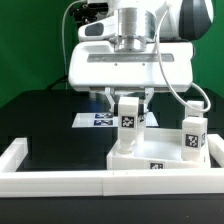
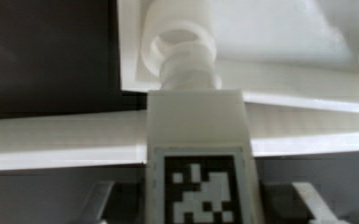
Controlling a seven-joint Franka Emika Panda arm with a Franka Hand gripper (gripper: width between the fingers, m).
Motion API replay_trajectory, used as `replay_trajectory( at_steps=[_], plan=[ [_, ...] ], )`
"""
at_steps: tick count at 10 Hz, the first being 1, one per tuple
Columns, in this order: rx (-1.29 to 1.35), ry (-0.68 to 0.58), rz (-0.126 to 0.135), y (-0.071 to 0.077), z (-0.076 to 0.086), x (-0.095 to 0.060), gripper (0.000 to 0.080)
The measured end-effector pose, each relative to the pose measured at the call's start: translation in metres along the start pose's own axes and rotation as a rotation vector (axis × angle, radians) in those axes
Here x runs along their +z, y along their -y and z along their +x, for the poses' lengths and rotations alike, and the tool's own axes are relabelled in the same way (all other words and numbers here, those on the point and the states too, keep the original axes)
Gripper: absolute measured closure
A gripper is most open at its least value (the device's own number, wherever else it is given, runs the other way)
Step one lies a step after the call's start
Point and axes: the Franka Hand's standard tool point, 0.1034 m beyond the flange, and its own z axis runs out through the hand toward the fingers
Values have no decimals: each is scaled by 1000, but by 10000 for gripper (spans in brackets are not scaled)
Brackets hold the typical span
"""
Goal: Assemble square table
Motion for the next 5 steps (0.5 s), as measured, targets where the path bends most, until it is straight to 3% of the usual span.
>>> replay_trajectory(
  at_steps=[5],
  plan=[
    [-12,27,0,-4,-9,8,509]
  ],
)
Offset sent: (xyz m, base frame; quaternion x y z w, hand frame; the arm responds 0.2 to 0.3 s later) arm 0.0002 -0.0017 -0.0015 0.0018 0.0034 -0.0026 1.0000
